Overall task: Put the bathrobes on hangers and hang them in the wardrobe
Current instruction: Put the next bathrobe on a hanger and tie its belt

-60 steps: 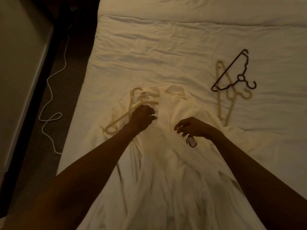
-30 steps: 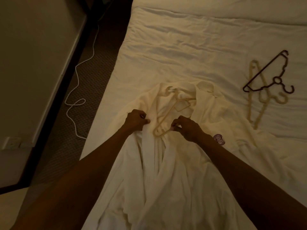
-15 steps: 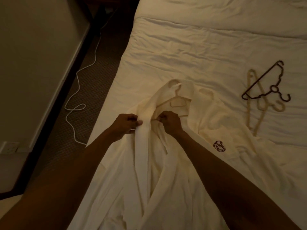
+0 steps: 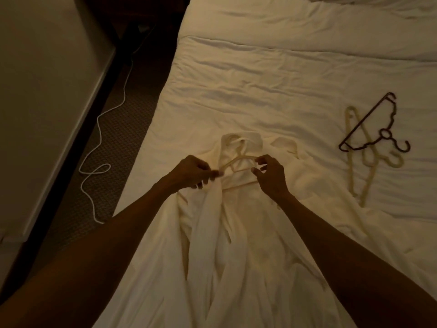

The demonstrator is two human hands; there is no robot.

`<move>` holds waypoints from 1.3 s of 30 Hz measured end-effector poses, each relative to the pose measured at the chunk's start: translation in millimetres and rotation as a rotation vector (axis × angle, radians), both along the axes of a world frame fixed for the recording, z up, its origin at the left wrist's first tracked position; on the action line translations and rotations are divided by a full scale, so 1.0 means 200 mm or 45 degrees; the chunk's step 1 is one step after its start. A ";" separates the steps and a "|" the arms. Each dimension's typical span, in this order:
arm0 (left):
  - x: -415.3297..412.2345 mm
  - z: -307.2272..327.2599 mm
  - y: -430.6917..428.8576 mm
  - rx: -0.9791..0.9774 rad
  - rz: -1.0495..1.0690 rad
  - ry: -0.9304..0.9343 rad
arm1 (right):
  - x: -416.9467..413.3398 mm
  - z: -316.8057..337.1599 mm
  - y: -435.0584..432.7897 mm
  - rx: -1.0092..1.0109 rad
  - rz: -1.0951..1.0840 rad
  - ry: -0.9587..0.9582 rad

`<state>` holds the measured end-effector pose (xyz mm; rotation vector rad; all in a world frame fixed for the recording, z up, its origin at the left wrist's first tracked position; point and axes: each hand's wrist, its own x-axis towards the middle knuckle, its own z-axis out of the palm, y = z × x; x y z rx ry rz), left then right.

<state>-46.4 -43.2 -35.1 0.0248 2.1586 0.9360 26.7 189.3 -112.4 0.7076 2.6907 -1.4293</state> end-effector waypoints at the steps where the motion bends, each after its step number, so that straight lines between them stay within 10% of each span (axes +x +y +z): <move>1: -0.04 -0.02 0.05 0.039 0.067 0.127 | -0.03 -0.01 0.01 0.052 -0.016 0.006; 6: -0.25 -0.19 0.31 -0.057 0.028 0.604 | -0.19 -0.06 0.10 0.271 -0.064 0.002; 16: -0.48 -0.44 0.60 -0.803 -0.346 0.793 | -0.32 -0.17 0.24 0.543 0.139 -0.292; 23: -0.63 -0.38 0.62 -0.669 -0.278 0.520 | -0.34 -0.17 0.27 0.550 0.111 -0.128; 39: -0.73 -0.38 0.69 -0.617 0.160 0.855 | -0.35 -0.10 0.26 0.395 0.104 0.291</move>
